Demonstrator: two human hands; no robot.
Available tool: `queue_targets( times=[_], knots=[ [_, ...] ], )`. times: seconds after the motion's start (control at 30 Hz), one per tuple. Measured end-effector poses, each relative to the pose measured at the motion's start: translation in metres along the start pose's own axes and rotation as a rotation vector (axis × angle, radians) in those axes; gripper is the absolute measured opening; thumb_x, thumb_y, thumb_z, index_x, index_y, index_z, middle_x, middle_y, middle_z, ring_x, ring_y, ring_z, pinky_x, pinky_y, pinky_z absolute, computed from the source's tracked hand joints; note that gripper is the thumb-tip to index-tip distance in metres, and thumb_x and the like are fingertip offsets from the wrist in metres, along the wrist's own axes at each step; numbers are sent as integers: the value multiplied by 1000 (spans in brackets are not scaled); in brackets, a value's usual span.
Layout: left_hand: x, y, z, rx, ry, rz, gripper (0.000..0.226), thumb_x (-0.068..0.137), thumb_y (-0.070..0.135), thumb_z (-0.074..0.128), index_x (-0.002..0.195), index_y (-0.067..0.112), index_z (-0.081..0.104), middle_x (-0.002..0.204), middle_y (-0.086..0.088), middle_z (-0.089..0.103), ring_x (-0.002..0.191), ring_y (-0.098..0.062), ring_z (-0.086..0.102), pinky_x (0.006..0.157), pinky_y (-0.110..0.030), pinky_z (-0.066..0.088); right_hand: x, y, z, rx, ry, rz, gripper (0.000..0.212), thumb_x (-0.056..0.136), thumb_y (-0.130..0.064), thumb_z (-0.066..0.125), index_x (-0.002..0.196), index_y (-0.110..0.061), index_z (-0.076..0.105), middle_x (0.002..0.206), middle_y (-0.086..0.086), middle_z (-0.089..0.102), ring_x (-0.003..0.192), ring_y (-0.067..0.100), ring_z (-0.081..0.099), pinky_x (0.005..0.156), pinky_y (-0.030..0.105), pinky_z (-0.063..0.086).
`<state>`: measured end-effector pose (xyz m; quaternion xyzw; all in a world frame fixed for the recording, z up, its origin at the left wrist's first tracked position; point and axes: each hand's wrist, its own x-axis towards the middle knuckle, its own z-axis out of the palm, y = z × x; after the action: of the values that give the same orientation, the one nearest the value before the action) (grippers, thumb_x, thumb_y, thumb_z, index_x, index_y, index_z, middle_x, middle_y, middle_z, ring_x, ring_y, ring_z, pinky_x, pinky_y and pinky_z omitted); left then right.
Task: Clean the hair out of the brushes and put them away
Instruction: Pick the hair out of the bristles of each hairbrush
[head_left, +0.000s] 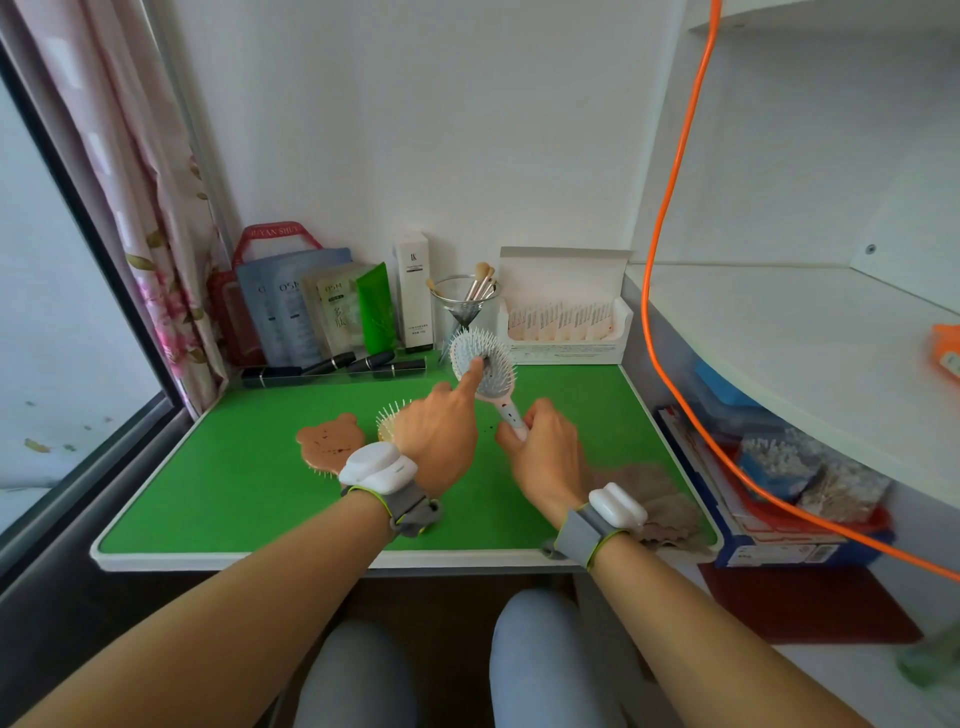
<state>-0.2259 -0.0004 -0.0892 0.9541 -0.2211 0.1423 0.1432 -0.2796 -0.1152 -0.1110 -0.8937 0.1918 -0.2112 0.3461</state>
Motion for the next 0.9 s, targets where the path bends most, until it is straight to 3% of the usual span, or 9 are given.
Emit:
queue_targets(
  times=[0.13, 0.37, 0.53, 0.67, 0.9],
  knots=[
    [0, 2, -6, -21, 31, 8, 71, 88, 4, 38, 146, 37, 15, 95, -10, 52, 67, -32, 51, 57, -38, 36, -1, 0, 1, -5, -10, -6, 21, 89, -27, 57, 85, -12, 43, 76, -2, 46, 55, 8, 36, 46, 27, 20],
    [6, 6, -21, -137, 151, 7, 80, 82, -4, 39, 146, 38, 19, 91, -8, 48, 66, -30, 42, 57, -39, 33, -5, -1, 3, -30, -63, -15, 20, 90, -26, 58, 85, -12, 44, 81, 1, 50, 60, 15, 43, 45, 26, 21],
    [6, 2, -18, -130, -17, -66, 75, 85, -3, 36, 145, 39, 22, 101, -13, 60, 73, -31, 50, 60, -39, 38, -6, -4, 3, -22, -52, -14, 21, 90, -27, 58, 86, -12, 44, 81, 1, 49, 63, 18, 42, 46, 27, 20],
    [-1, 2, -13, -163, -107, -128, 69, 92, 2, 34, 146, 40, 16, 92, -13, 63, 69, -29, 52, 60, -38, 42, -3, -5, -1, -8, -21, 9, 21, 91, -27, 57, 88, -11, 44, 85, 5, 51, 68, 23, 45, 50, 29, 26],
    [-12, 15, -11, -315, -97, -204, 62, 95, 4, 36, 149, 23, 13, 95, -20, 66, 79, -35, 60, 69, -44, 47, 9, -7, -5, 54, 14, 113, 29, 94, -26, 55, 105, 0, 49, 104, 17, 59, 84, 32, 57, 62, 33, 36]
  ],
)
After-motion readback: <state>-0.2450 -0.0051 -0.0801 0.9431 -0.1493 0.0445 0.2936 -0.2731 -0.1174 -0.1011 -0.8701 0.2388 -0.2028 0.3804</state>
